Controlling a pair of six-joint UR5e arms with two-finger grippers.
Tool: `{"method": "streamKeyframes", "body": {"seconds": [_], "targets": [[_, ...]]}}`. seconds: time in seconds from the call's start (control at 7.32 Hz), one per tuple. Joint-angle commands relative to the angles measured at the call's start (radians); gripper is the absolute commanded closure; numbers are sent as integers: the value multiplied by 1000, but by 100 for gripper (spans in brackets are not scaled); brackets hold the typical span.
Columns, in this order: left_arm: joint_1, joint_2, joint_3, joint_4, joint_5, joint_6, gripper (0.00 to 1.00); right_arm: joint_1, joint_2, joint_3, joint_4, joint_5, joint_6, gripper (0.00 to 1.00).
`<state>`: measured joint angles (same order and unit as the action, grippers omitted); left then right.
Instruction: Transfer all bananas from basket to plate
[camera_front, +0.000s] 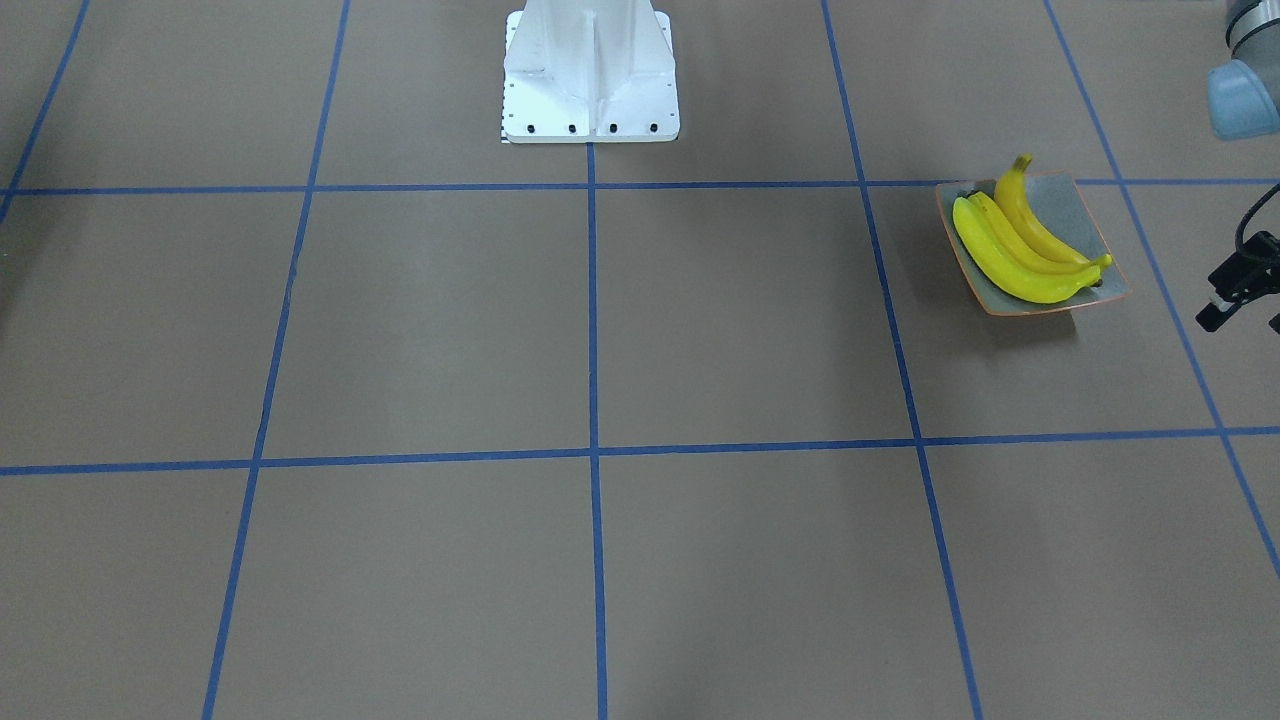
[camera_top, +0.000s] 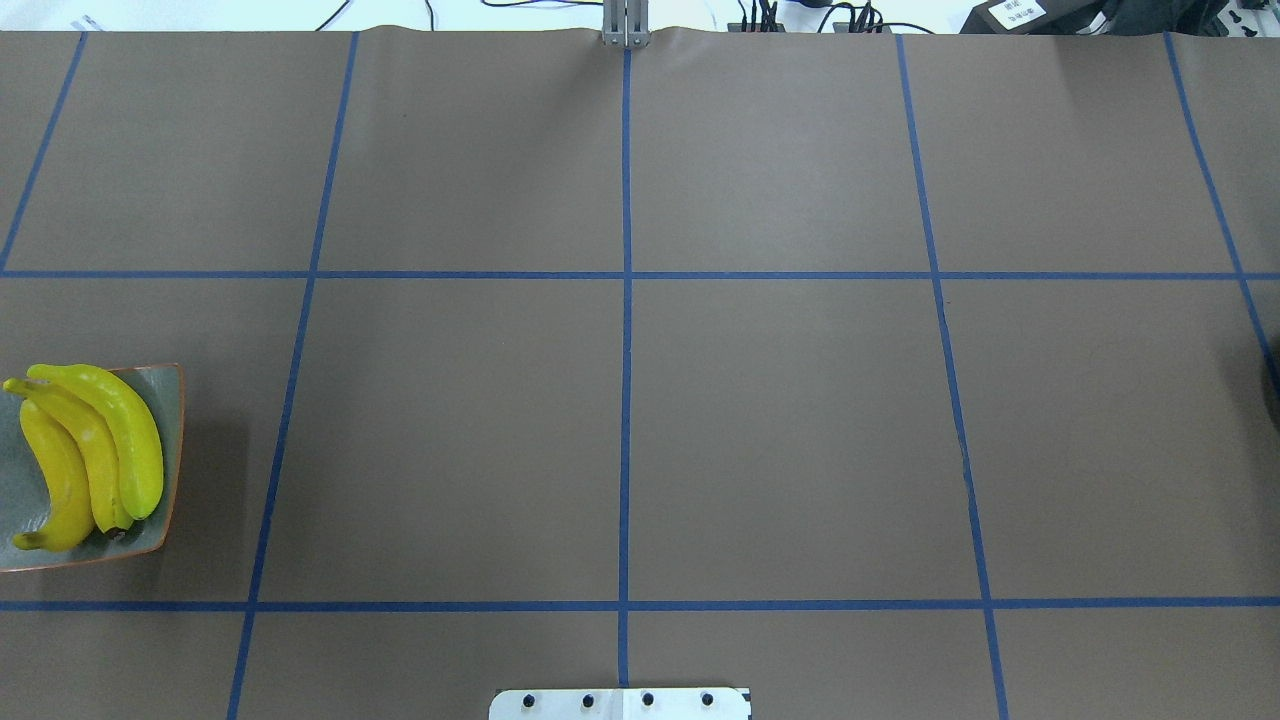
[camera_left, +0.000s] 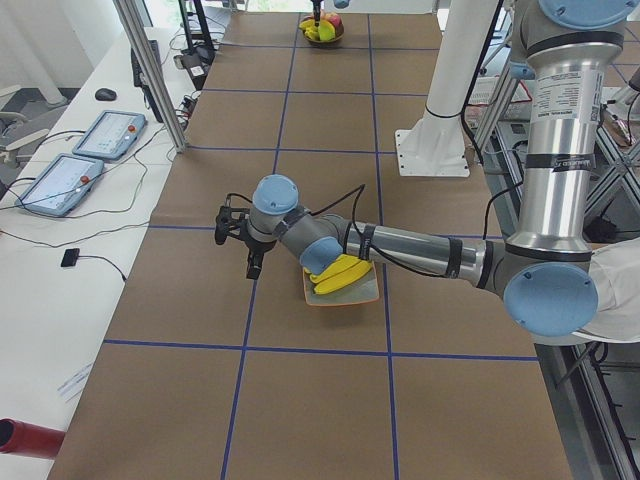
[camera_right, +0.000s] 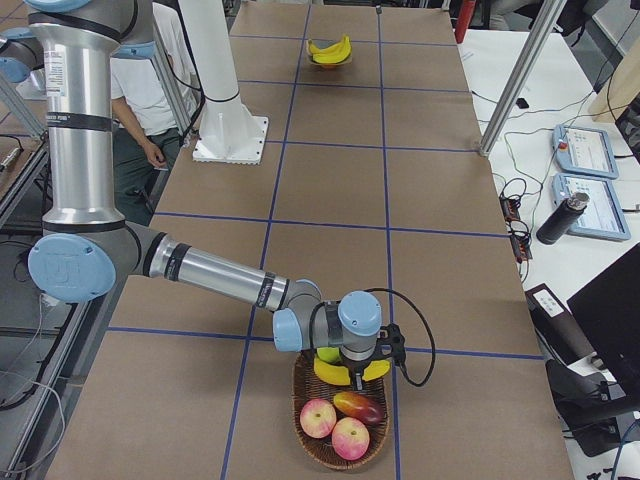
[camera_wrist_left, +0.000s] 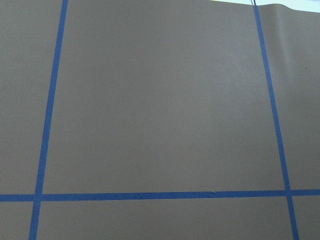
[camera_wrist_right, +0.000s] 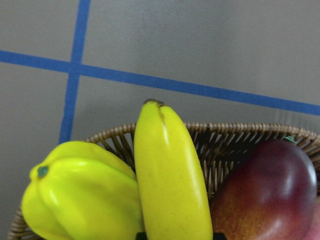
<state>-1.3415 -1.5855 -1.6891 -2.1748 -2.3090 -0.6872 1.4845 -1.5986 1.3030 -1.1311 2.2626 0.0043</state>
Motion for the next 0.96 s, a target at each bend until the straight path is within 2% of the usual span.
{"method": "streamKeyframes", "body": {"seconds": [0.0, 0.14, 0.41, 0.82], "targets": [[2, -2, 0, 0, -6, -9, 1, 43, -1, 27, -27, 52, -18, 100], [2, -5, 0, 0, -6, -23, 1, 68, 6, 36, -83, 60, -94, 100], [2, -11, 0, 1, -7, -31, 1, 128, 58, 126, -313, 58, -200, 100], [5, -53, 5, 3, -9, -137, 1, 140, 275, 203, -699, 55, -135, 100]]}}
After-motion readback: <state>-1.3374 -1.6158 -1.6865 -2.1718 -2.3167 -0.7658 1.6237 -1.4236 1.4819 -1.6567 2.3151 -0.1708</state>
